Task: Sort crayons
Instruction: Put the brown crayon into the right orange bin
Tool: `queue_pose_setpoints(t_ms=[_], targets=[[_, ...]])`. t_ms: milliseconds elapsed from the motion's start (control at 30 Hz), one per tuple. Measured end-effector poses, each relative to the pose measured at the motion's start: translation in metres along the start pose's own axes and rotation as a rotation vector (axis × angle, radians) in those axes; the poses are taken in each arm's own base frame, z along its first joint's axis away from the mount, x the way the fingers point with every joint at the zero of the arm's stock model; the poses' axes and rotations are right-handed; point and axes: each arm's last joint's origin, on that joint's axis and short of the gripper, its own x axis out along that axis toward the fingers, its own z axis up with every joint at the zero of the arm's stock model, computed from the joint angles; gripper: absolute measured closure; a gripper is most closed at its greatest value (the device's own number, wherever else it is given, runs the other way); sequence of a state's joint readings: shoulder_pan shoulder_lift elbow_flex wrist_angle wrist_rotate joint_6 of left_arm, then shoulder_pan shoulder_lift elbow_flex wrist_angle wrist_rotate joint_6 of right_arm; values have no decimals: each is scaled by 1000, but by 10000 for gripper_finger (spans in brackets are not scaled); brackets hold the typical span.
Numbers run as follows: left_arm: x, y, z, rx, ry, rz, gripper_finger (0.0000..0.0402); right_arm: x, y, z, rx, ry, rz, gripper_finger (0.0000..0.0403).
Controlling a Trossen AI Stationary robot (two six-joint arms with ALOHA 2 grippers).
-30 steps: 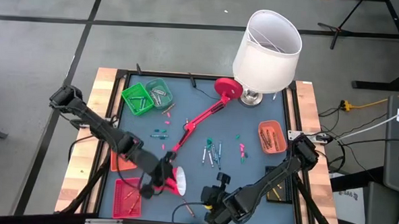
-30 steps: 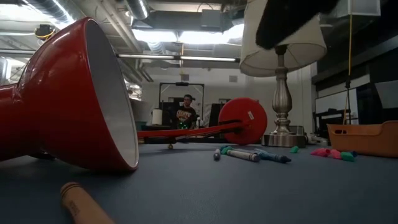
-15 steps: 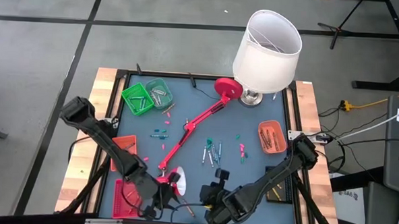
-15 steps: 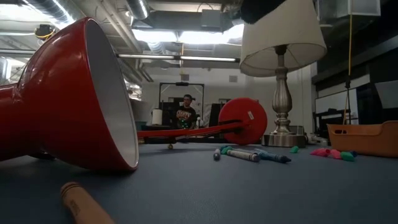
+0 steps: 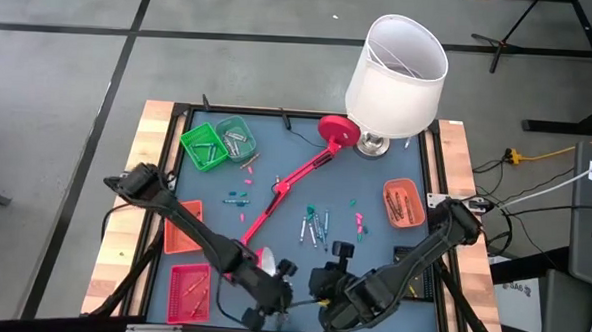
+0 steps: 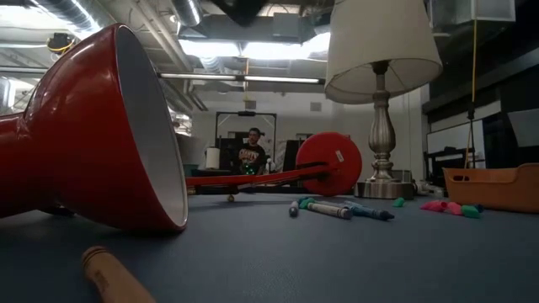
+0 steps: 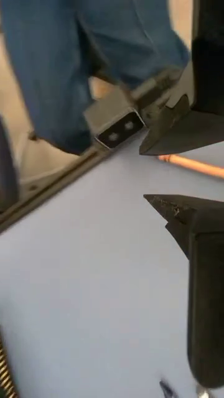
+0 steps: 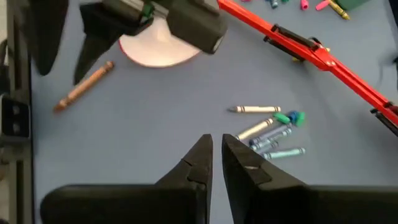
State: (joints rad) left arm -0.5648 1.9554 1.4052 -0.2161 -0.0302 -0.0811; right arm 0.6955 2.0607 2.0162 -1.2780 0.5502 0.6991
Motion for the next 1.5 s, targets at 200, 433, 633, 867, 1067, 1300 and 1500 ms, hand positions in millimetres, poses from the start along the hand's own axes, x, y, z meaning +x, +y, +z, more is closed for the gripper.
queue_pose_setpoints(t_ms=[200,433,633,867,1067,1300,1500], targets=[[15,7,8,52,184,-8,306,-11,-1,-9,-43,18,-17,370],[19,10,0,46,267,-28,306,-16,4,-14,-35,21,-14,370],[19,16,-1,42,281,-21,306,-17,5,-15,-40,22,-14,370],[19,20,-2,78,289,-21,306,-17,5,-15,-41,22,-14,370],[19,17,-3,90,296,-26,306,-17,5,-15,-46,22,-14,370],[15,0,-14,185,403,-44,306,-17,5,-15,-46,22,-14,370],[14,-17,-16,257,408,17,306,-17,5,-15,-45,21,-13,370]])
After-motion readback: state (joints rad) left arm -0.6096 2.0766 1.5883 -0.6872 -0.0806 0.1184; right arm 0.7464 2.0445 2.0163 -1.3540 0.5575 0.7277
